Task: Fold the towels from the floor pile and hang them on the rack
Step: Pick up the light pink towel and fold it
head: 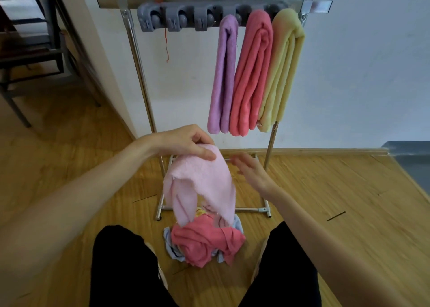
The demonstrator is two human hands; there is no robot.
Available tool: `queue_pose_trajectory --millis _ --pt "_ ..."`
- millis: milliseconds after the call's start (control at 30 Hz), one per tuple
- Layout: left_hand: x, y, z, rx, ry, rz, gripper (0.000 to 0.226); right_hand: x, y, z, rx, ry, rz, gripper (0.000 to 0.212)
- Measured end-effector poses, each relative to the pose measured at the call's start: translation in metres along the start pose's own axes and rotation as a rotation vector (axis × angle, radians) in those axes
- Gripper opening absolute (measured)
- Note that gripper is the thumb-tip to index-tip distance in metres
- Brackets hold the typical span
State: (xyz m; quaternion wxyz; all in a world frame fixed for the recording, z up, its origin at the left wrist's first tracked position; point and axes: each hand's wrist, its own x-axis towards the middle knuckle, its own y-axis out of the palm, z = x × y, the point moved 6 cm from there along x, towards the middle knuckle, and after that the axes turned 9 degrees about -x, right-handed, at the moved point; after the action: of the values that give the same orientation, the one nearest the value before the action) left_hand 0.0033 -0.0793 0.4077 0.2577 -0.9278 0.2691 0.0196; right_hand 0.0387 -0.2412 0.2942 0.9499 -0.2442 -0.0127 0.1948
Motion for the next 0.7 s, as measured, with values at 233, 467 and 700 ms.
queue_pose_trajectory --millis 233,467,700 --pt "-0.002 -0.003 -0.003 -0.041 0.004 -0.015 0.021 -0.008 0.018 0.056 0.388 -0.114 0.403 0.034" --pt "-0.007 -0.022 0.010 -0.027 -0.012 -0.078 0.004 0.004 -0.022 0.063 0.143 -0.202 0.339 0.029" --pt "-0.009 -0.055 -0.004 0.045 0.038 -0.030 0.034 0.027 -0.082 0.090 -0.058 -0.329 0.133 0.025"
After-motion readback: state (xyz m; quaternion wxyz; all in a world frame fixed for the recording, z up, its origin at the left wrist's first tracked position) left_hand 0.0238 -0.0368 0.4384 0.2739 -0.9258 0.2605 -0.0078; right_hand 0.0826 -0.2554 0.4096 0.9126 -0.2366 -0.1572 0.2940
